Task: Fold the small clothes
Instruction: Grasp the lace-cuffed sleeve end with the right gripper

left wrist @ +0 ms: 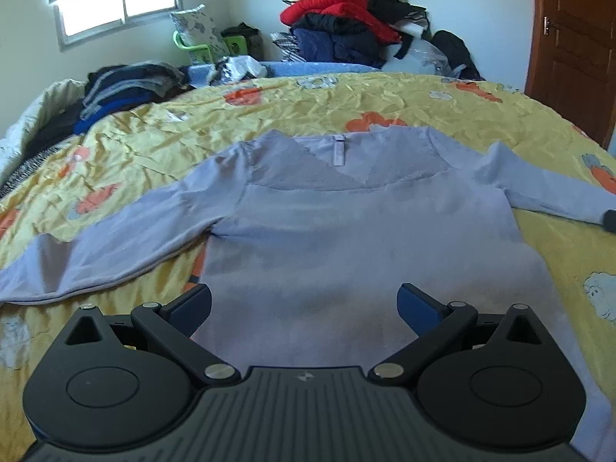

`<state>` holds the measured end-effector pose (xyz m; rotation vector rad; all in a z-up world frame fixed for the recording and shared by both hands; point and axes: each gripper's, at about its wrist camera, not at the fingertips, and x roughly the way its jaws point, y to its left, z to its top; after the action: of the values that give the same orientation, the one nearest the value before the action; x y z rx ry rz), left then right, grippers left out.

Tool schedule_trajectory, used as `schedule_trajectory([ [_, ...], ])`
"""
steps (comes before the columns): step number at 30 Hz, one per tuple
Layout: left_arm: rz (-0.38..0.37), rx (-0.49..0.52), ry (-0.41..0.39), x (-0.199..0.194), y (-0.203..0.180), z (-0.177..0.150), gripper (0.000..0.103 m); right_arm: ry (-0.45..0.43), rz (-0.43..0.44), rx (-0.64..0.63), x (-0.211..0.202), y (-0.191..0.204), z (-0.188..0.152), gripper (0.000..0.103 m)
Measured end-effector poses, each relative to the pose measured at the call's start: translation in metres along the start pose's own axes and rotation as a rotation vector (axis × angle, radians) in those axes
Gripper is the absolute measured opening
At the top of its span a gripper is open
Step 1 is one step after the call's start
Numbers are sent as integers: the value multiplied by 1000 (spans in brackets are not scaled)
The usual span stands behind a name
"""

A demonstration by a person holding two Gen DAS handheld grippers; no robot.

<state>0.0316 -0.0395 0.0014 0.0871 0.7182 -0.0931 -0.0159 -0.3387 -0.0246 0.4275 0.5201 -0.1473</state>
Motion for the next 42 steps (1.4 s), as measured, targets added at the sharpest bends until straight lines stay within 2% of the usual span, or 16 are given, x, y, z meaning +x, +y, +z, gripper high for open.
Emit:
schedule_trajectory([
  [6, -51, 2, 25, 15, -8, 6, 103, -46, -152, 220, 5, -94, 11, 96],
  [12, -63, 40, 27, 25, -24, 12, 103, -102, -118, 332, 17, -133, 11, 86],
  [15, -69, 53, 24, 30, -31, 14, 103, -142, -115, 378, 29, -147, 22, 76],
  [20, -24, 87, -6, 34, -37, 16, 103, -204, -131, 503, 47, -177, 37, 50],
  [26, -28, 82, 11, 44, -35, 22, 103, -258, -166, 647, 69, -209, 53, 33],
  [28, -32, 78, 18, 47, -33, 23, 103, -256, -185, 666, 79, -213, 59, 16],
  [29, -32, 76, 19, 49, -32, 23, 103, -256, -192, 674, 82, -213, 60, 13],
  [32, -26, 68, 23, 52, -28, 24, 103, -270, -173, 686, 89, -208, 64, 12],
  [35, -12, 61, 23, 55, -23, 26, 103, -278, -142, 644, 89, -190, 70, 11],
  [42, 25, 37, 31, 61, -12, 26, 103, -184, 61, 556, 110, -125, 80, 11],
])
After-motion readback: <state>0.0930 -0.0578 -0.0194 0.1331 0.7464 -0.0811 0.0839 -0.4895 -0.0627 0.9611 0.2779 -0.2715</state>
